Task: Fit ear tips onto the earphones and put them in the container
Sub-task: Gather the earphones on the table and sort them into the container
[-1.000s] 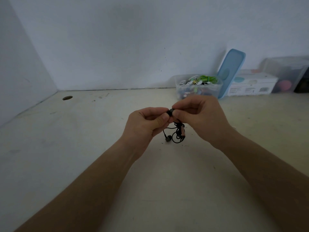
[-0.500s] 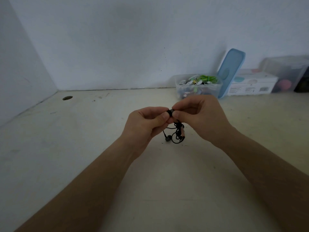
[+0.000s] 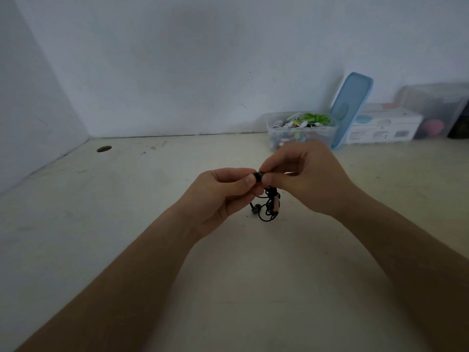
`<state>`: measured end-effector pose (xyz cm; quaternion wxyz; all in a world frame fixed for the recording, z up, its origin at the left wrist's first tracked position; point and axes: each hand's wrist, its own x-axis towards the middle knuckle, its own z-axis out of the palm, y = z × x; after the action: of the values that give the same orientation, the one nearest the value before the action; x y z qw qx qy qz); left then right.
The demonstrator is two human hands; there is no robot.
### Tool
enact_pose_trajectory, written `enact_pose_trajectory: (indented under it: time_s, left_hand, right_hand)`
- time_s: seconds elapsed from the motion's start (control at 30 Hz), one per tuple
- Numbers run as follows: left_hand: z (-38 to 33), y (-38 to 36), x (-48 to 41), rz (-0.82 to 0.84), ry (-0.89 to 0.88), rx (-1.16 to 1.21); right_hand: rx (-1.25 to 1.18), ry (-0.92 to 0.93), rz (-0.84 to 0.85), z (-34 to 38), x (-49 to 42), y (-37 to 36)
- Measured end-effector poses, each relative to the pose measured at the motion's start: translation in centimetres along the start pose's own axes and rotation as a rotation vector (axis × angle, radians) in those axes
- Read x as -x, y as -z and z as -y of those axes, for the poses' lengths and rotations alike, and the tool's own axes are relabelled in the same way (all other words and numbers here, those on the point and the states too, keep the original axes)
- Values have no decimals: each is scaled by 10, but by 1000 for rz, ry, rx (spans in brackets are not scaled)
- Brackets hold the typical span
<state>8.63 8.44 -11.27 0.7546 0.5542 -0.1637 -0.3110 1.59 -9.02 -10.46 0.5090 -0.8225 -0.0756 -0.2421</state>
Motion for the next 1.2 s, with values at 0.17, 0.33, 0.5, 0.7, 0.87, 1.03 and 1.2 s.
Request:
enact_pose_trajectory:
  time_s: [0.17,0.33,0.5,0.7,0.87,1.03,1.2]
  left_hand:
    - [2,-7,-5,-34,-179,-68]
    - [5,-10,-5,-55,-233,-107]
    - [4,-10,-4,-92,-245,-147]
    - [4,-11,-5,-135,-310,-246]
    - [5,-11,-5,-122,-313,-208]
    - [5,-12,-4,-114,-306,-163]
    - [5,-13,-4,-146,-333,-183]
  right_hand:
    - [-216,-51,-75,-3,0,0]
    - [-304,-108,-83,-5,0,0]
    - [-294,-121,-95,-7,0,0]
    - [-244,-117,-114,-6,-1,0]
    - [-185,-81,-100,-5,-1,2]
    - [-152,-76,-100,-5,-1,3]
    - [-169,-84,-88,-6,0,1]
